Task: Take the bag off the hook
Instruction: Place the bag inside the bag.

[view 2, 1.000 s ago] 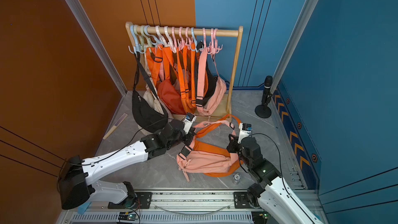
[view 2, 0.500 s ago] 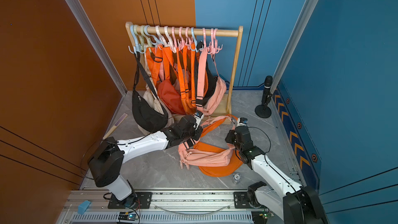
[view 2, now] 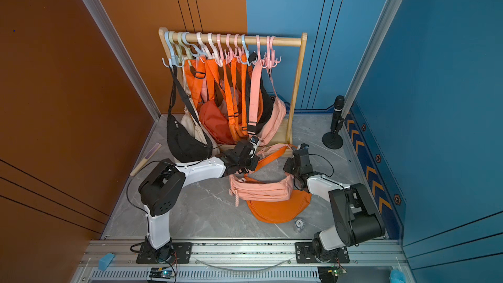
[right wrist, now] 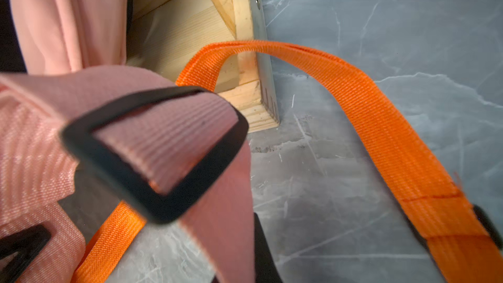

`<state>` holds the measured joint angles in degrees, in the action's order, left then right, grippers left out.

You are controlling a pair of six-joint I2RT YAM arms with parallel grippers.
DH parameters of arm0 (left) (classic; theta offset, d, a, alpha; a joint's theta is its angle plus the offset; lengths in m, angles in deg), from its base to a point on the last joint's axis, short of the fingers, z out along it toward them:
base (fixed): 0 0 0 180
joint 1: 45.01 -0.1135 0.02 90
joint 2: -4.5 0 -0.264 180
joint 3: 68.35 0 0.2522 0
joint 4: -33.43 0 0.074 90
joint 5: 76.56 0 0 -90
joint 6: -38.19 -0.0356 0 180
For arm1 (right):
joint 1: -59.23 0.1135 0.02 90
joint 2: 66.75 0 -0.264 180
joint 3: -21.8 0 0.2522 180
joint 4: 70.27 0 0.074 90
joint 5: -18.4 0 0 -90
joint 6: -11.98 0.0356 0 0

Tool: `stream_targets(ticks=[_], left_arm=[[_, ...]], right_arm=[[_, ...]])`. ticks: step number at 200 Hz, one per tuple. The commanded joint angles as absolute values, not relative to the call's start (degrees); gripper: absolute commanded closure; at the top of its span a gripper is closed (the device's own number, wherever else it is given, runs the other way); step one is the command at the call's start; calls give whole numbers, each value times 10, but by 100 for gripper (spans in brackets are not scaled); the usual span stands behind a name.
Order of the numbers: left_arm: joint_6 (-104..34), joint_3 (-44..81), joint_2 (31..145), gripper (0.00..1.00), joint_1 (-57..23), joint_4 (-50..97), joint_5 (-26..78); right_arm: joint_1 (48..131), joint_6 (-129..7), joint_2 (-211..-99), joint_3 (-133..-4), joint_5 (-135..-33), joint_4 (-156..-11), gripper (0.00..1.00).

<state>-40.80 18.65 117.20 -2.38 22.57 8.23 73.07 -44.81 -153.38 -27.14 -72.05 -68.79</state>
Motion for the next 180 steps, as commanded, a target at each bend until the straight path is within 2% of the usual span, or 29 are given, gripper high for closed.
stream_targets(ticks=[1, 15, 28, 51, 67, 109, 112, 120, 123, 127, 137, 180], left_arm=[[-409, 208, 1191, 98, -31, 228, 101], [-410, 215, 1200, 89, -31, 229, 101], [-412, 220, 1207, 79, -32, 228, 103], [-412, 227, 1211, 57, -32, 228, 106], [-413, 229, 1209, 49, -32, 228, 104], [-425, 215, 1172, 29, -24, 228, 81], [-426, 213, 1170, 23, -23, 229, 78], [-430, 208, 1157, 19, -19, 229, 74], [-432, 206, 1153, 10, -18, 229, 73], [-433, 204, 1147, 5, -15, 230, 70], [-435, 197, 1134, 1, -9, 230, 64], [-434, 144, 1065, 2, 16, 259, 40]], right_arm=[[720, -441, -1556, -289, -739, -666, 88], [713, -441, -1561, -288, -739, -662, 82], [708, -442, -1563, -288, -738, -662, 71], [700, -443, -1561, -289, -737, -666, 49], [698, -445, -1555, -289, -734, -671, 41], [697, -449, -1529, -290, -728, -688, 28], [696, -449, -1527, -290, -728, -690, 27], [696, -450, -1519, -290, -727, -695, 25], [696, -450, -1516, -290, -726, -697, 25], [696, -451, -1511, -290, -725, -699, 24], [697, -451, -1501, -293, -722, -708, 23], [699, -459, -1446, -293, -714, -746, 13]])
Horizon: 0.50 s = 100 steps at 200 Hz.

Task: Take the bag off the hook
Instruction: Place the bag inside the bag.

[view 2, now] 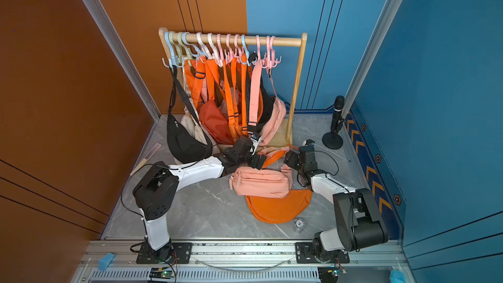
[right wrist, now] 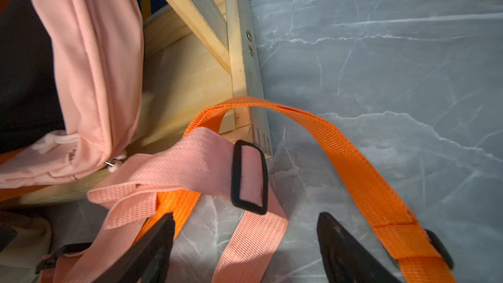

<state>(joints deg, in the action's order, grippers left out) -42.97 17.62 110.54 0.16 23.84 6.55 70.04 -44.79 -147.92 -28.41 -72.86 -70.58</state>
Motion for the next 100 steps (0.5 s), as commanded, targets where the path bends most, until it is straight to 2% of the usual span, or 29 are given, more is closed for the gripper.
stream_targets(ticks=[1, 54, 100], left_arm=[[-434, 143, 1063, 2, 16, 260, 39], [-439, 85, 955, 1, 47, 275, -7], [-446, 63, 856, 1, 41, 258, -35]], right_arm=[[699, -459, -1444, -292, -714, -747, 13], [700, -473, -1348, -287, -711, -797, 9], [712, -481, -1255, -280, -714, -847, 9]])
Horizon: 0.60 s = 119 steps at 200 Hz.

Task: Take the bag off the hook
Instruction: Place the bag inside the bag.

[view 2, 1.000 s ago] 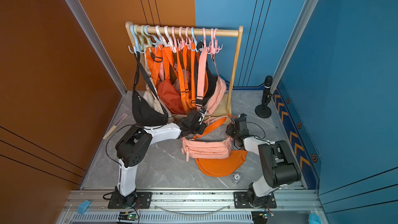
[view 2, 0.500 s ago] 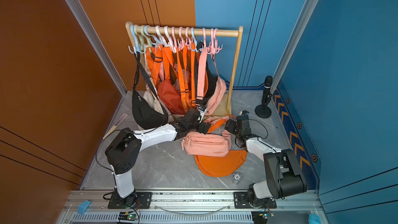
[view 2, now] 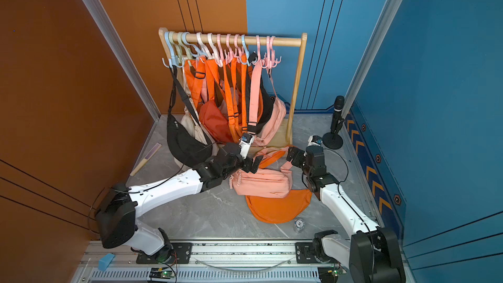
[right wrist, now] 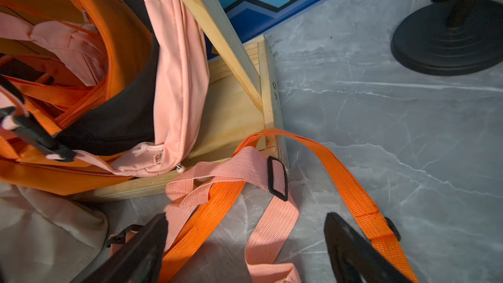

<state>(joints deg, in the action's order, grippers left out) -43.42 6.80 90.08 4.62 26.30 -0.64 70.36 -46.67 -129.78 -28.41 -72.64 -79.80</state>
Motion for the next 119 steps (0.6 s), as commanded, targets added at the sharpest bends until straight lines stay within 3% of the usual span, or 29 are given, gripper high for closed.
stream_targets(ticks=[1, 20, 40, 65, 119], left_arm=[[-446, 63, 855, 1, 40, 257, -34], [-445, 84, 836, 4, 20, 225, -7], [-439, 118, 836, 18, -5, 200, 45], [-439, 169, 857, 26, -30, 169, 105], [-454, 290, 933, 30, -63, 115, 153]], right_arm=[[713, -481, -1253, -280, -714, -848, 9], [720, -481, -1217, -268, -714, -858, 9], [731, -475, -1184, -253, -724, -860, 12], [746, -475, -1155, -245, -726, -874, 12], [779, -479, -1131, -229, -730, -869, 14]])
